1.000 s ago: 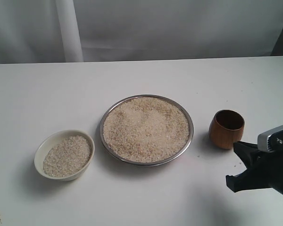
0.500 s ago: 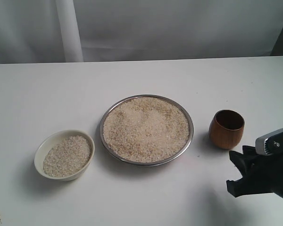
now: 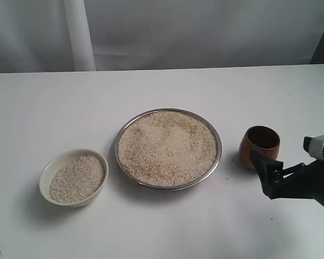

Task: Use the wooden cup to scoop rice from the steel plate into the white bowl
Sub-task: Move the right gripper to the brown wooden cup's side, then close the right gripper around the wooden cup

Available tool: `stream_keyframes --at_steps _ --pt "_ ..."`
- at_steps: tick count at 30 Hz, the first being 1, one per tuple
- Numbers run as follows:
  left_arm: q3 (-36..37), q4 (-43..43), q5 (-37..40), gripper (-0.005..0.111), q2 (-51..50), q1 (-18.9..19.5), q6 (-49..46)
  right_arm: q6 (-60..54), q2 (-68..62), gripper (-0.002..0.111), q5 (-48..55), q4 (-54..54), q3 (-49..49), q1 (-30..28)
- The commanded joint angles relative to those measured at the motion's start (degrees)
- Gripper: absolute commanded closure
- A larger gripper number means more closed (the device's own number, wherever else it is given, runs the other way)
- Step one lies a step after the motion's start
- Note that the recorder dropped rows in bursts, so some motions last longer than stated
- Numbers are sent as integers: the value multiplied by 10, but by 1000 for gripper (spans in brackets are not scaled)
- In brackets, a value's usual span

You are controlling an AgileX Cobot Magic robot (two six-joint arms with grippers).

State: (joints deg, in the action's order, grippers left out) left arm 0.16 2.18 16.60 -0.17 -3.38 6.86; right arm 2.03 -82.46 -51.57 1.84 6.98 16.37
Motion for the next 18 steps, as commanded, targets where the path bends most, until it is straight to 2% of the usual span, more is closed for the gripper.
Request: stream_keyframes --at_steps 1,12,18 --pt "-2 -3 -2 107 2 -2 1 -47 -36 11 -72 -26 -1 -3" --pt "-2 -3 -2 107 2 -2 2 -93 -227 11 -184 -44 60 -3" --pt "-2 -3 -2 107 2 -2 2 -98 -284 11 -184 -45 89 -3"
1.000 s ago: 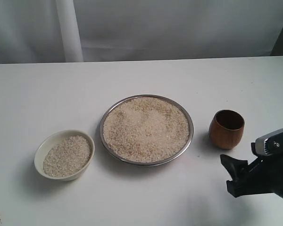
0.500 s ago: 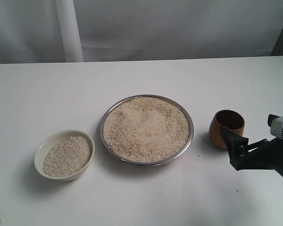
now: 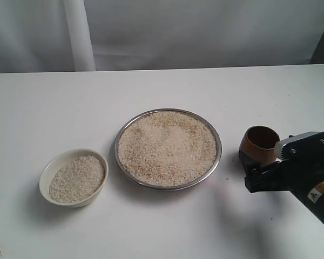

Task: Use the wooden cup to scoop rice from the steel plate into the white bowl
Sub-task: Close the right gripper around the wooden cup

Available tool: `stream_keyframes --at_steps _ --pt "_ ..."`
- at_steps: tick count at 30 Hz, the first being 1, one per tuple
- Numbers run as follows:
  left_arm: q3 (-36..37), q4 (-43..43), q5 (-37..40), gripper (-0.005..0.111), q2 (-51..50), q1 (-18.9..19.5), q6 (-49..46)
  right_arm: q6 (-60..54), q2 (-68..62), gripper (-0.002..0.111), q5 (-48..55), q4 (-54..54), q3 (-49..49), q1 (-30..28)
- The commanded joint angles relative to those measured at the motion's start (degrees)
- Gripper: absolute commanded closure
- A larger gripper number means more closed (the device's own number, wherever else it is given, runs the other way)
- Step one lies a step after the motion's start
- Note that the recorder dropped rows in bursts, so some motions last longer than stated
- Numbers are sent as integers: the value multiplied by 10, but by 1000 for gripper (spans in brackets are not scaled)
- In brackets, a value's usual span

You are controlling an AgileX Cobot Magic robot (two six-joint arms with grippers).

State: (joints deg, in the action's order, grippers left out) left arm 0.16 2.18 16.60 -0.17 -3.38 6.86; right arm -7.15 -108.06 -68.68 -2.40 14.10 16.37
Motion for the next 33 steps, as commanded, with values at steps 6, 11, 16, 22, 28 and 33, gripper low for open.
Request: stream_keyframes --at_steps 6,11,16,22,28,33 --pt "-2 -3 -2 107 2 -2 0 -7 -64 11 -13 -3 48 -3" --pt "-2 -3 -2 107 2 -2 0 -7 -90 11 -13 -3 74 -3" --pt "-2 -3 -2 107 2 -2 0 -6 -116 11 -13 -6 94 -3" --pt "-2 -3 -2 107 2 -2 2 -2 -134 11 -13 -11 107 -3" --pt "-2 -3 -2 107 2 -2 2 26 -143 13 -13 -18 114 -3" --pt "-2 -3 -2 107 2 -2 1 51 -143 15 -13 -29 114 -3"
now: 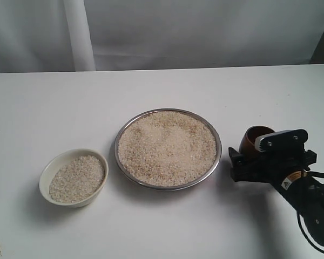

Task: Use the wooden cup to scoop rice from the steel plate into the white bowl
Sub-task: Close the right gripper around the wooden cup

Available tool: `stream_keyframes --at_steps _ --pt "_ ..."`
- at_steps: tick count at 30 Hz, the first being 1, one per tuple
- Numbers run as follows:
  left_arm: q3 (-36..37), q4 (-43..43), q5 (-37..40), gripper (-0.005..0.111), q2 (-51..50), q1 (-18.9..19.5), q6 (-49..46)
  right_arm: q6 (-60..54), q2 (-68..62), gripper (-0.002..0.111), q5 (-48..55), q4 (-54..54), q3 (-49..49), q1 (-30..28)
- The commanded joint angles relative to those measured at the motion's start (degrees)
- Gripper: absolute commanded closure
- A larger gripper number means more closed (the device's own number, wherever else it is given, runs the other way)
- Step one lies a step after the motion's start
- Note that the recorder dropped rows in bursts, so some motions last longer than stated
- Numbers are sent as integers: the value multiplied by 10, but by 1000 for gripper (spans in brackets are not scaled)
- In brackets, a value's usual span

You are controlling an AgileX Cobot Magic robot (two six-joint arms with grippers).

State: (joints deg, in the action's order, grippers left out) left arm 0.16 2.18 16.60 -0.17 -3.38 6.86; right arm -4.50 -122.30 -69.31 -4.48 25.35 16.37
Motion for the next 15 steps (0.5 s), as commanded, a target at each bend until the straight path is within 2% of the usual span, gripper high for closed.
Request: stream_keyframes --at_steps 1,15 --pt "-2 -3 -2 107 2 -2 1 41 -1 15 -7 -8 1 -3" --pt "-2 -3 -2 107 2 -2 2 58 -1 15 -7 -2 14 -3"
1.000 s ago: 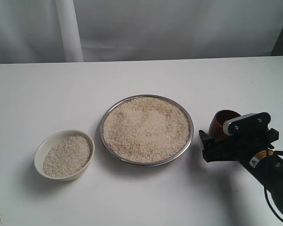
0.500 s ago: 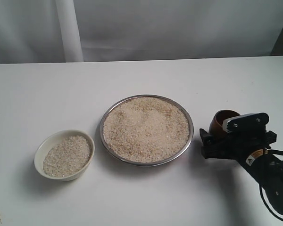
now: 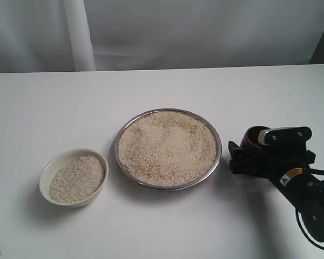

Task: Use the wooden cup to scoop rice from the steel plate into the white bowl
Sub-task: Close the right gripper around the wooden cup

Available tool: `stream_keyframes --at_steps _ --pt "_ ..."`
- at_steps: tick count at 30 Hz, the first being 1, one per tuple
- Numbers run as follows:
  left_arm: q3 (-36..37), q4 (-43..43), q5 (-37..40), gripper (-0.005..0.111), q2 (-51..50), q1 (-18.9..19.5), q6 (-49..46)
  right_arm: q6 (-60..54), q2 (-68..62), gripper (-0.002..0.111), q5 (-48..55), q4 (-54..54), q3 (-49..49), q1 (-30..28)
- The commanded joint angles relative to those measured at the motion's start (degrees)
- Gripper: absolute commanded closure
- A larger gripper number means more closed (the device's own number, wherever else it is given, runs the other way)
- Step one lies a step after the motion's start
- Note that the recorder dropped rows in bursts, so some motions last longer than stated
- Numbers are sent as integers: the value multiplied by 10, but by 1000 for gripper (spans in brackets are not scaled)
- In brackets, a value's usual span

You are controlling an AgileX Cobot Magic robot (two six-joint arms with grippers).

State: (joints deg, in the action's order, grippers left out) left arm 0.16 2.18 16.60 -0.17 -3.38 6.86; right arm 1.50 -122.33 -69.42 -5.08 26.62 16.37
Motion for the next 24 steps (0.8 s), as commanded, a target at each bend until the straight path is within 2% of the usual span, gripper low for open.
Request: stream_keyframes --at_steps 1,6,9,19,24 --pt "-2 -3 -2 107 2 -2 2 -2 -1 15 -5 4 2 -3" --pt "-2 -3 -2 107 2 -2 1 -2 -1 19 -5 4 2 -3" --pt "-2 -3 -2 107 2 -2 1 -2 -1 25 -5 4 2 -3" --pt "-2 -3 -2 107 2 -2 2 -15 -1 73 -5 22 2 -3" --pt "-2 -3 -2 107 2 -2 2 -28 -1 106 -5 22 2 -3"
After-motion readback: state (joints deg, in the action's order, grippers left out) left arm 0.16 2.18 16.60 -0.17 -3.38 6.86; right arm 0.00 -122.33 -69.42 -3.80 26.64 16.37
